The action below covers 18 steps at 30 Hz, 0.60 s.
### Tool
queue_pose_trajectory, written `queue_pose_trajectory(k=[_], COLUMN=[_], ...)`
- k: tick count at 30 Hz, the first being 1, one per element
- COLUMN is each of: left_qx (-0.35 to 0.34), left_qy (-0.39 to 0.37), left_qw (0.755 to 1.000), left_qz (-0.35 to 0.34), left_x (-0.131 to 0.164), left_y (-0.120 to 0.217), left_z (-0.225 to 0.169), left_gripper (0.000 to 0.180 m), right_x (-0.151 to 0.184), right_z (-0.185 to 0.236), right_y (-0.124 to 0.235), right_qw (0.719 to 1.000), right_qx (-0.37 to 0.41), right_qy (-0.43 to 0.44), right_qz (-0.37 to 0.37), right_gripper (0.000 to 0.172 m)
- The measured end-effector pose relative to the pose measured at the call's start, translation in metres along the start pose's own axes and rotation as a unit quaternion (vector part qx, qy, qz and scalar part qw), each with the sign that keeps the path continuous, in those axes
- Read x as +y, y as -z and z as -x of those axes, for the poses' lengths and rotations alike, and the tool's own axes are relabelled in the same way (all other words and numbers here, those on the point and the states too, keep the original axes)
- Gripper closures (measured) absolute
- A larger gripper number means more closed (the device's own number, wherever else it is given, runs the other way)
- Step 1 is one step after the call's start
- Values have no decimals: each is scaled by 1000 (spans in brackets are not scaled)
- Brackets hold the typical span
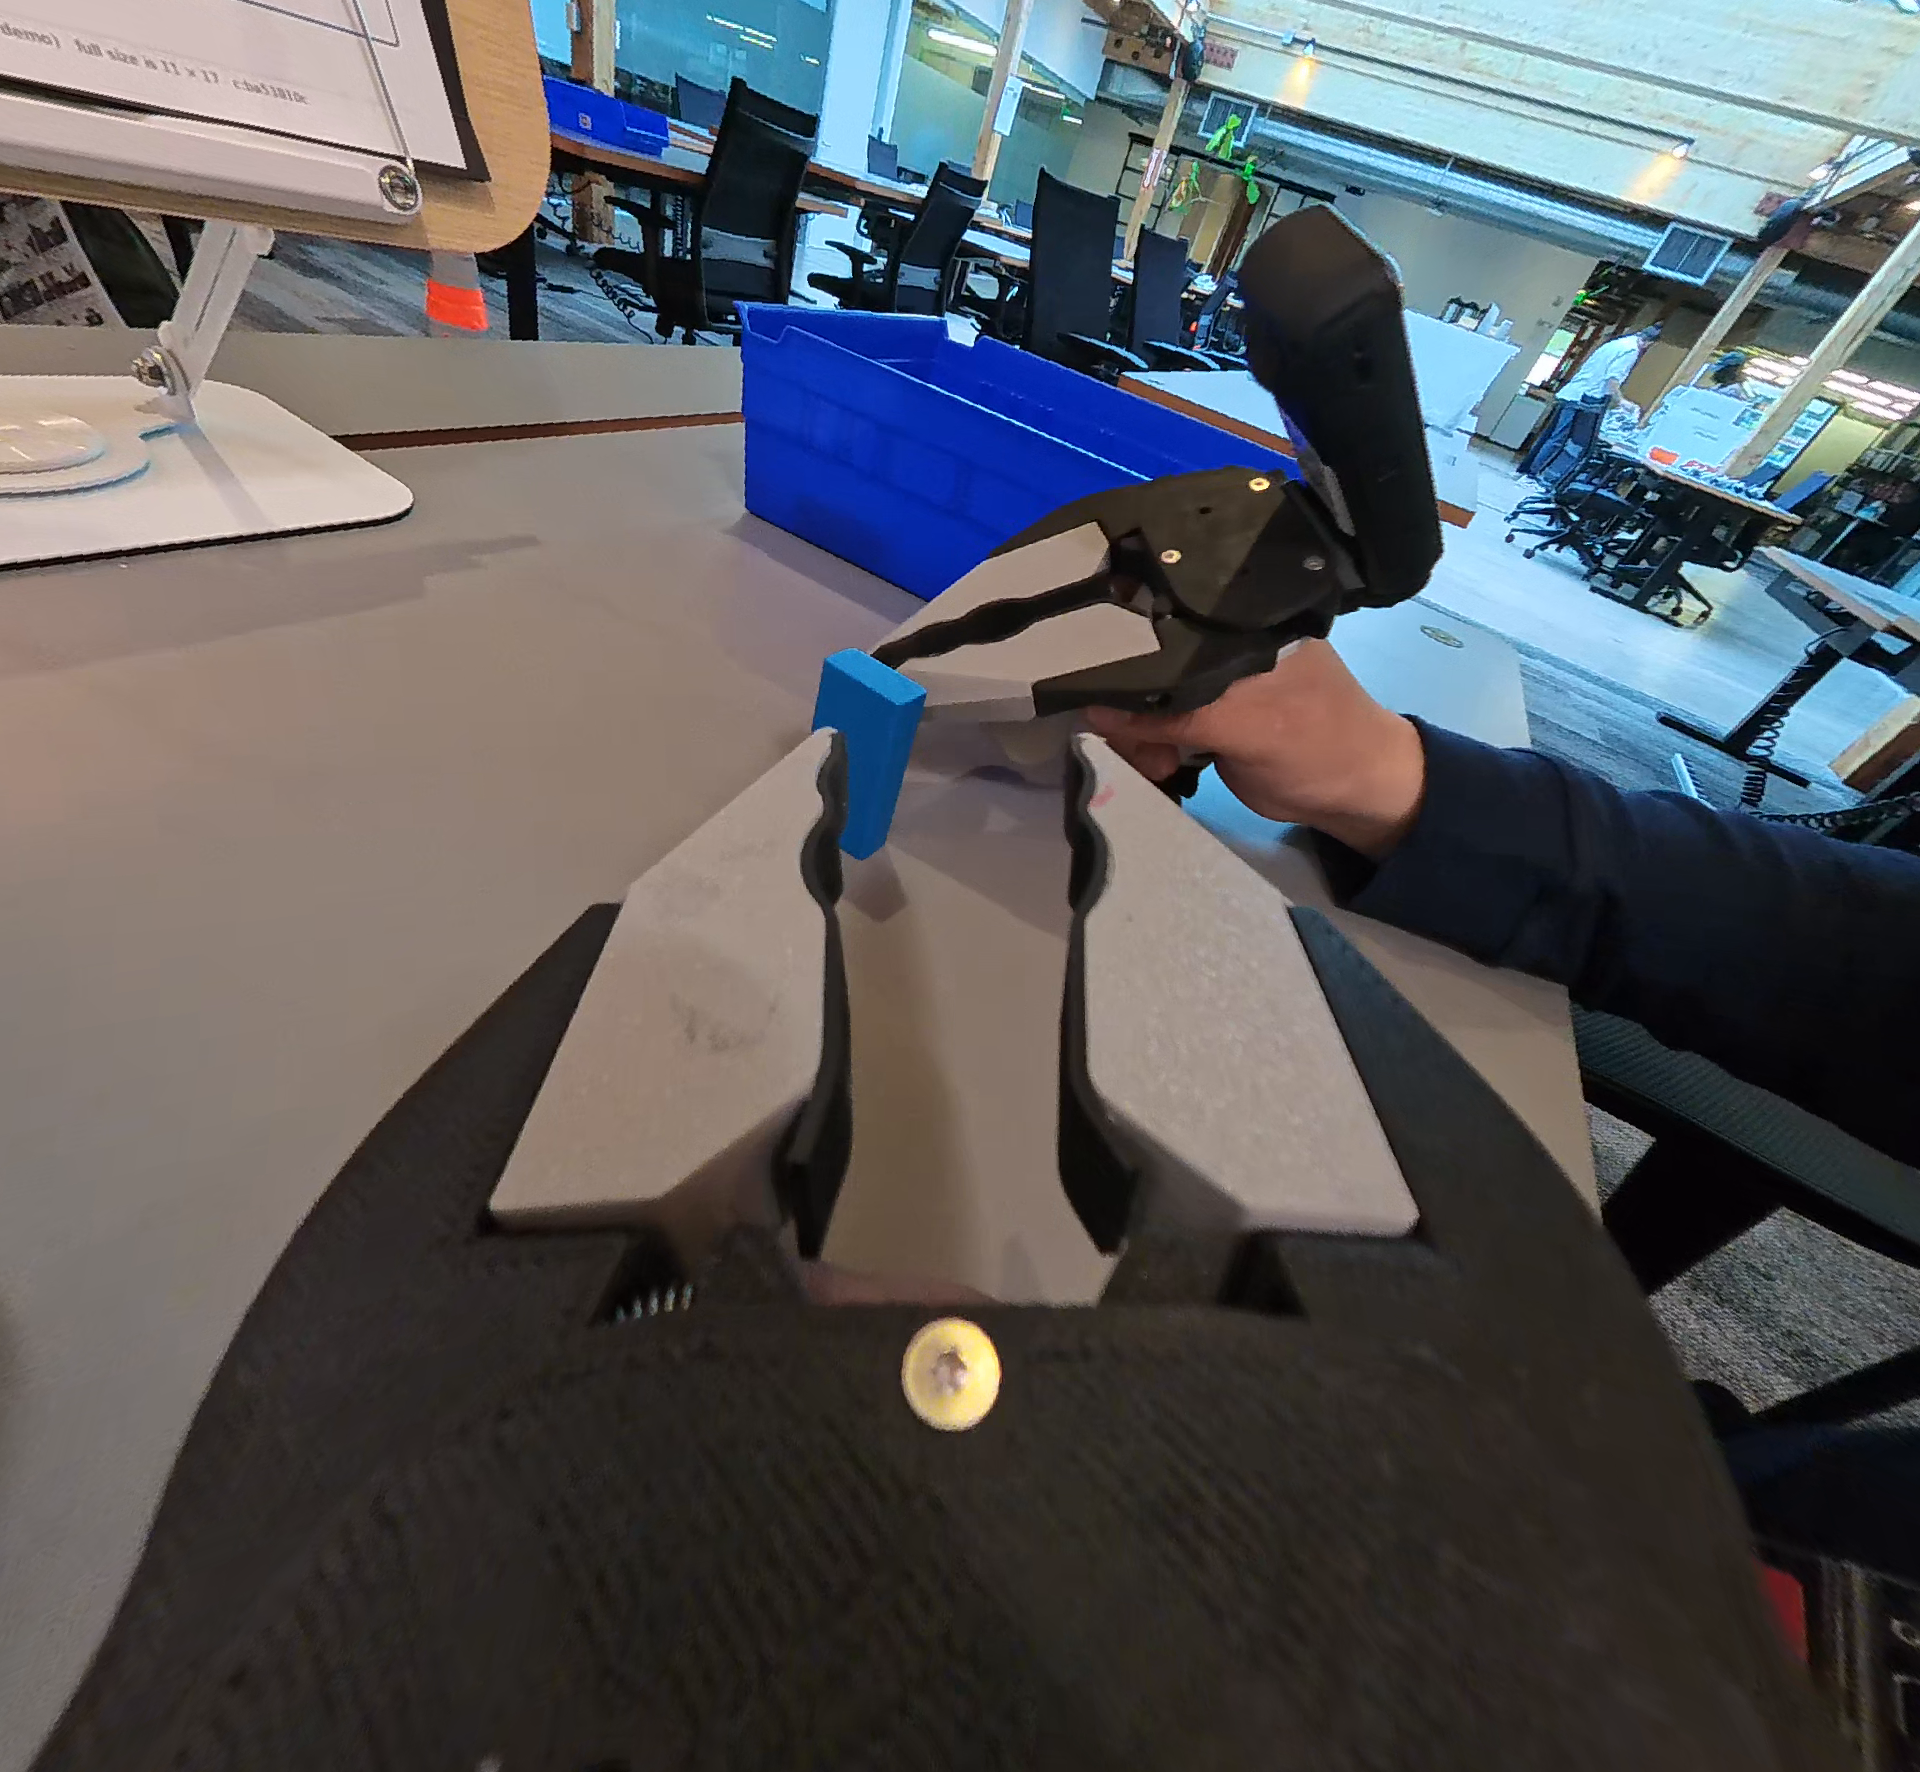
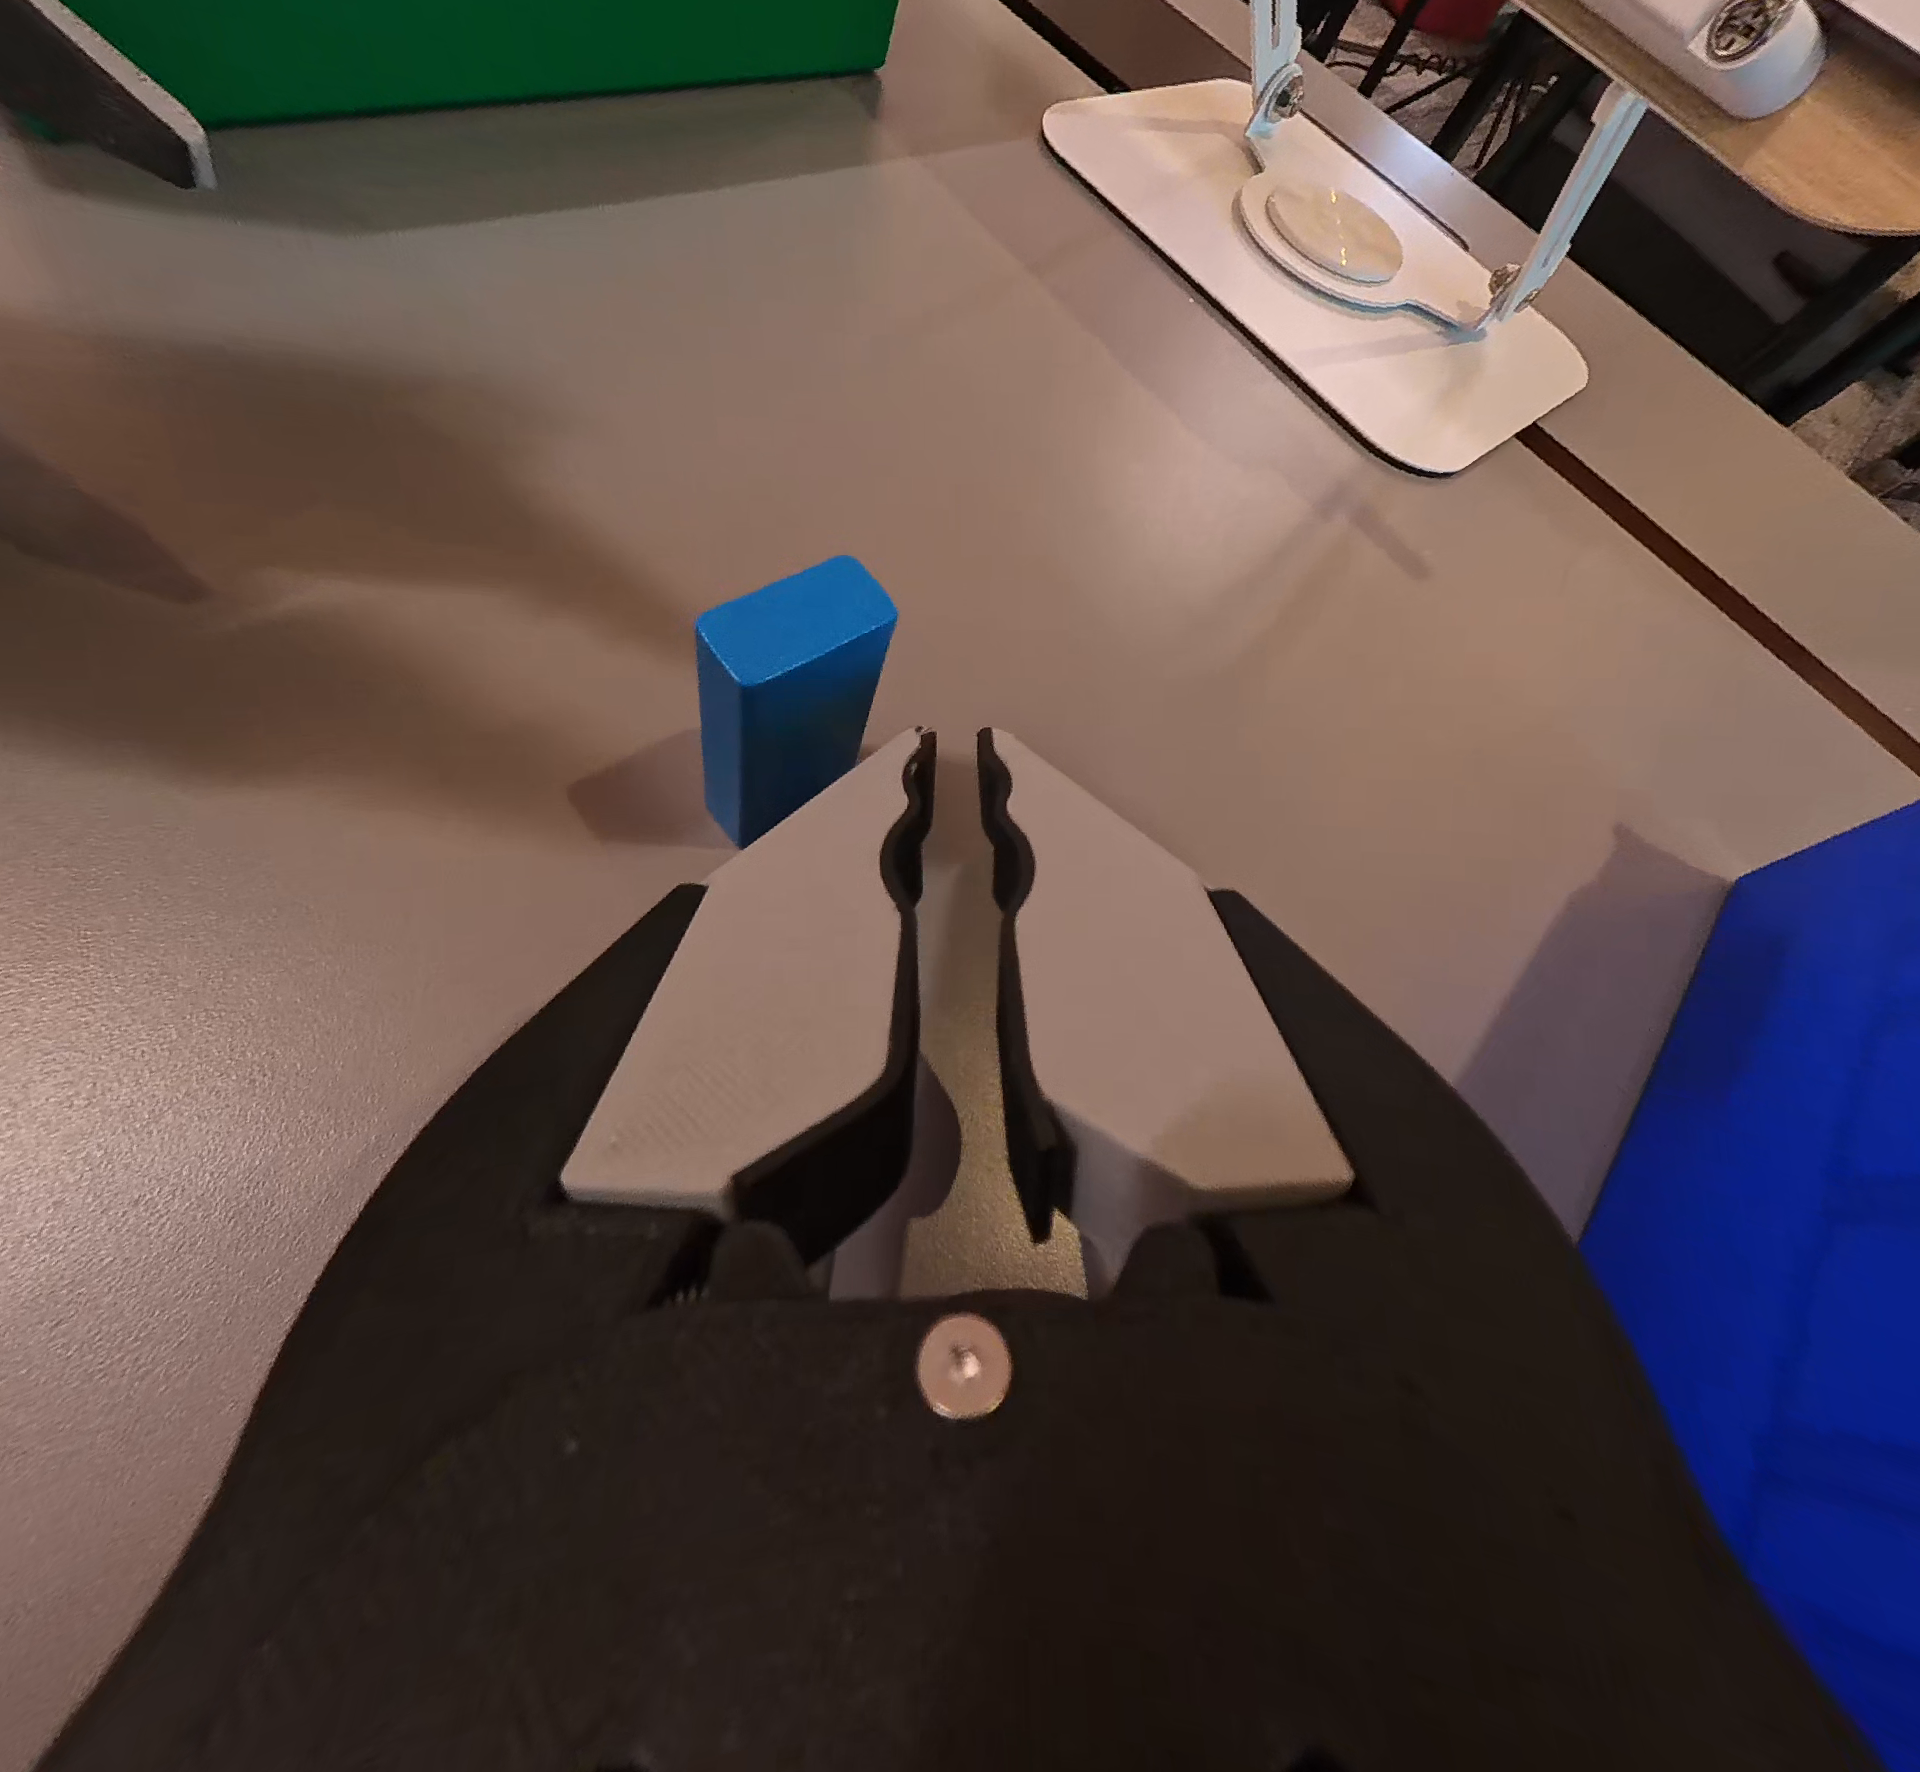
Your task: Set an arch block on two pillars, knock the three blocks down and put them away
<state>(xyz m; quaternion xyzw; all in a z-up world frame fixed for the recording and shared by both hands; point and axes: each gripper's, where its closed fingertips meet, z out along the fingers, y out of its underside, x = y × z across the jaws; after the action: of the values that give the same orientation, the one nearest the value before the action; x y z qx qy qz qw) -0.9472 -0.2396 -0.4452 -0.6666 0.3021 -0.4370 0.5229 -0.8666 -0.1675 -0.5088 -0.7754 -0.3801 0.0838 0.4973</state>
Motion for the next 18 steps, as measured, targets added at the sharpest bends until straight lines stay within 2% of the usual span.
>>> queue_pose_trajectory(k=[18], left_qx=[1], left_qy=[4], left_qw=[1000], left_qz=[-1], left_x=[-1], left_y=[-1], left_z=[1], left_gripper=[141], right_x=[1], right_z=[1], right_y=[0], right_qw=[1000], right_qx=[0], right_qy=[10], right_qz=[3], right_gripper=[166])
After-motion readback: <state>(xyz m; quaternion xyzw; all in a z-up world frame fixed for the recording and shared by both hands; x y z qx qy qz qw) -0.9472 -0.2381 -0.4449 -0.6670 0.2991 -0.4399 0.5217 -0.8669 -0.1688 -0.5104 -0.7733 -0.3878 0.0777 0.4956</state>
